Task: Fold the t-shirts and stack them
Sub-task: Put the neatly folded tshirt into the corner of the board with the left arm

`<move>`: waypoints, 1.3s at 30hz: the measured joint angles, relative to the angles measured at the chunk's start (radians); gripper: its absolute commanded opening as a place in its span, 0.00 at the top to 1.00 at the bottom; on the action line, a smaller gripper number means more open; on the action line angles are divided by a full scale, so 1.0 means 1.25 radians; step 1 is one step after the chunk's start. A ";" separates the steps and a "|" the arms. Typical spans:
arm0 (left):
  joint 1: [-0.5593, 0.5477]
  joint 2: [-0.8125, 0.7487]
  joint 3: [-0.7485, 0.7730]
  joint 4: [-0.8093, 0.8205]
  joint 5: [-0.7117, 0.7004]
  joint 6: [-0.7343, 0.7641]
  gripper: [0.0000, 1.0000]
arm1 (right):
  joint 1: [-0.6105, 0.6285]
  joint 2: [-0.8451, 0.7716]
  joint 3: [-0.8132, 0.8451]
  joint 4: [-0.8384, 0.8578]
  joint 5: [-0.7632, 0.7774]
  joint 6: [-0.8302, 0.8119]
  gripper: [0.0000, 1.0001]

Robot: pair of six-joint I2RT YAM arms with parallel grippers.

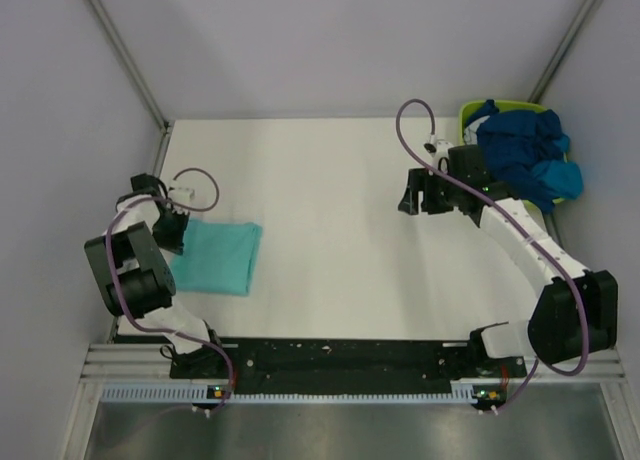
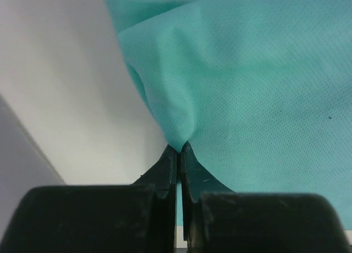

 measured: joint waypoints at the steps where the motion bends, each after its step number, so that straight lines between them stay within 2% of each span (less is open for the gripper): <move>1: 0.017 0.005 0.013 -0.001 -0.005 0.009 1.00 | 0.000 -0.002 0.000 -0.001 0.001 -0.003 0.33; 10: 0.089 0.071 0.112 0.016 -0.013 0.031 1.00 | 0.000 -0.016 -0.001 -0.019 0.020 -0.037 0.33; 19: 0.112 0.081 0.104 0.094 -0.107 0.012 1.00 | 0.000 -0.038 -0.005 -0.034 0.036 -0.063 0.33; 26: 0.115 0.068 0.029 0.208 -0.161 -0.053 1.00 | 0.000 -0.050 -0.011 -0.036 0.042 -0.072 0.32; 27: 0.115 0.060 0.013 0.223 -0.167 -0.063 0.97 | 0.000 -0.052 -0.012 -0.035 0.043 -0.073 0.32; 29: 0.116 0.047 -0.007 0.244 -0.181 -0.078 0.73 | 0.000 -0.058 -0.016 -0.036 0.045 -0.076 0.32; 30: 0.117 0.040 -0.016 0.256 -0.187 -0.083 0.65 | 0.000 -0.060 -0.016 -0.038 0.046 -0.077 0.32; 33: 0.120 0.013 -0.043 0.295 -0.209 -0.095 0.57 | 0.000 -0.063 -0.017 -0.040 0.046 -0.078 0.32; 39: 0.123 -0.067 -0.110 0.378 -0.270 -0.094 0.55 | 0.000 -0.069 -0.022 -0.042 0.045 -0.078 0.30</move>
